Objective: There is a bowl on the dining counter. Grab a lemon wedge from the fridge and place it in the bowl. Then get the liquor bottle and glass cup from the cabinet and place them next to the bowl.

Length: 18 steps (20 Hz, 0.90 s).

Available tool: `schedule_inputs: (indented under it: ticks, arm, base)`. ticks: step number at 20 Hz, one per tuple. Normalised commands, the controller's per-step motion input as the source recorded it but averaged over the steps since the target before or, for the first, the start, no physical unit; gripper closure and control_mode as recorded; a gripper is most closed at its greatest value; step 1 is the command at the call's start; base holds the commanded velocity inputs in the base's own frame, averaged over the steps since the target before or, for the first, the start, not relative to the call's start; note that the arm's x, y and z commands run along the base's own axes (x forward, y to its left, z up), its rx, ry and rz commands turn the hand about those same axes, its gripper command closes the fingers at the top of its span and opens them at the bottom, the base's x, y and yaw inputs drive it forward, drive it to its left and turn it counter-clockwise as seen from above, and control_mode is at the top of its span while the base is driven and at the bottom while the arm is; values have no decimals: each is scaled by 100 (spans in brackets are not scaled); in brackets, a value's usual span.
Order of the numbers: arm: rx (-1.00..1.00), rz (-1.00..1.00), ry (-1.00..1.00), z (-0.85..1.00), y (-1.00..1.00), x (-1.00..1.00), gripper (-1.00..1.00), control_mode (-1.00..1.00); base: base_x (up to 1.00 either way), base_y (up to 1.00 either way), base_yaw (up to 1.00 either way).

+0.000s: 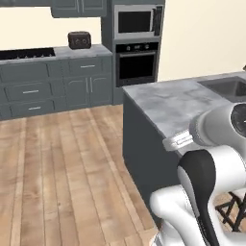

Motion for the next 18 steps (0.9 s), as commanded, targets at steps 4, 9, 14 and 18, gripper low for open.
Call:
schedule_inputs:
  ticks: [4, 9, 14, 18]
  arm:
    - [0, 0, 0, 0, 0, 0, -100, 100]
    - [0, 0, 0, 0, 0, 0, -100, 100]
    - [0, 0, 0, 0, 0, 0, -100, 100]
    - [0, 0, 0, 0, 0, 0, -100, 100]
  base:
    - [74, 100, -24]
    - [97, 95, -9]
    - [100, 66, 0]
    - [100, 42, 4]
